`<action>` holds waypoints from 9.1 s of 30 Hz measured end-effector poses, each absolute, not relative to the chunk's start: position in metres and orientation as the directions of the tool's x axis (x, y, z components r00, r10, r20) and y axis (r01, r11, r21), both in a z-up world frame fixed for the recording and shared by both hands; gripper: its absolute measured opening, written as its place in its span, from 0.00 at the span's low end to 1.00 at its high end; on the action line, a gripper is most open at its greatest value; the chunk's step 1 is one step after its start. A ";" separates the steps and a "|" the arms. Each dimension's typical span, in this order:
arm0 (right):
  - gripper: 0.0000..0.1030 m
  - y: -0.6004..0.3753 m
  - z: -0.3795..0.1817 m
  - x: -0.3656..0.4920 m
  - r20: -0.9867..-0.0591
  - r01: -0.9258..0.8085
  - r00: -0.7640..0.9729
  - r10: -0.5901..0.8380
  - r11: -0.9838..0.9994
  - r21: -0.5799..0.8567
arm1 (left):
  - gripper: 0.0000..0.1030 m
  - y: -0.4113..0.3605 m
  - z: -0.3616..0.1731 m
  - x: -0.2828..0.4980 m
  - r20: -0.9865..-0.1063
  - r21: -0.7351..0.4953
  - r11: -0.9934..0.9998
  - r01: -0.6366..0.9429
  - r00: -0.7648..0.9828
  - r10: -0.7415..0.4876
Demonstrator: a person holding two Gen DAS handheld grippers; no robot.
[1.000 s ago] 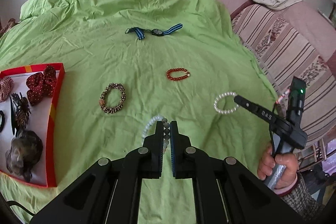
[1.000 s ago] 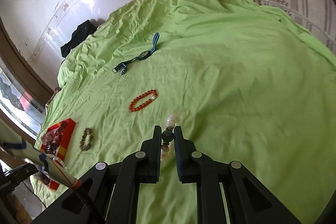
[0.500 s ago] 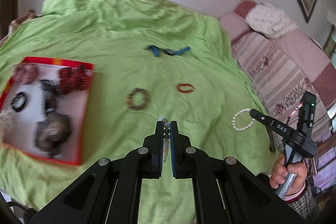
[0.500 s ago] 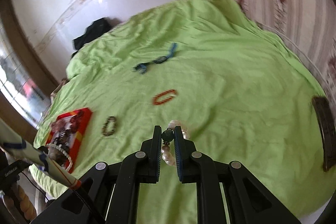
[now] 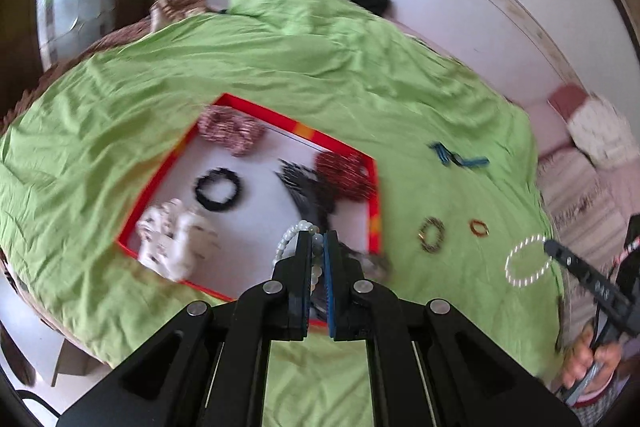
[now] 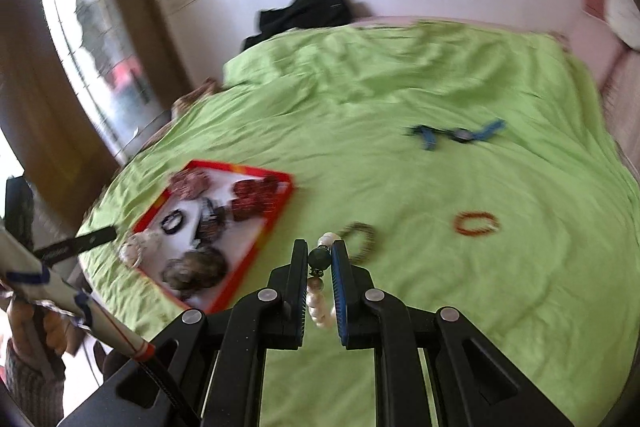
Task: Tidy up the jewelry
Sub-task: 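Carry both bracelets into the tray and open both tools, then move the left tool to the leopard-print scrunchie while the right tool approaches the red bead bracelet, then grasp the leopard-print scrunchie with the left tool while the right tool grasps the red bead bracelet, then carry the scrunchie and red bead bracelet toward the tray with both tools, then lower the scrunchie and red bracelet into the tray and open both tools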
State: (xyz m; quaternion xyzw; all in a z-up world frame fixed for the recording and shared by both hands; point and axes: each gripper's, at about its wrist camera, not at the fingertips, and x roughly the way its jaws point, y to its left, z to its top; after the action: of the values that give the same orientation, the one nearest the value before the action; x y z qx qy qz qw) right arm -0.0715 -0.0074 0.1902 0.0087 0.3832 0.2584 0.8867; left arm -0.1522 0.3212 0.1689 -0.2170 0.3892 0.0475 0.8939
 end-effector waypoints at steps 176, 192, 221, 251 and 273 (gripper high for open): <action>0.08 -0.099 0.141 -0.148 -0.687 -0.294 0.606 0.400 0.916 0.274 | 0.12 0.118 0.184 -0.194 -0.671 0.015 0.989 -0.147 0.732 0.119; 0.08 -0.073 0.136 -0.140 -0.713 -0.319 0.579 0.396 0.915 0.248 | 0.12 0.146 0.171 -0.191 -0.685 0.007 0.979 -0.204 0.712 0.153; 0.08 0.058 0.186 -0.105 -0.691 -0.532 0.504 0.518 0.816 0.224 | 0.12 0.308 0.171 -0.194 -0.684 -0.253 0.910 -0.327 0.726 0.071; 0.09 0.256 0.105 -0.021 -0.782 -0.607 0.252 0.570 0.722 0.331 | 0.12 0.405 0.077 -0.006 -0.843 -0.296 0.886 -0.357 0.534 -0.067; 0.39 0.232 0.106 -0.045 -0.797 -0.618 0.317 0.514 0.749 0.237 | 0.36 0.386 0.124 -0.042 -0.780 -0.313 0.892 -0.326 0.624 -0.046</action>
State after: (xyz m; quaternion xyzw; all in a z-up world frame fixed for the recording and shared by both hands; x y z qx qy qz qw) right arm -0.0447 0.2318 0.1065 -0.0558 0.4685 0.3496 0.8094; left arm -0.0419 0.3860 0.1237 -0.2179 0.4263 0.0802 0.8743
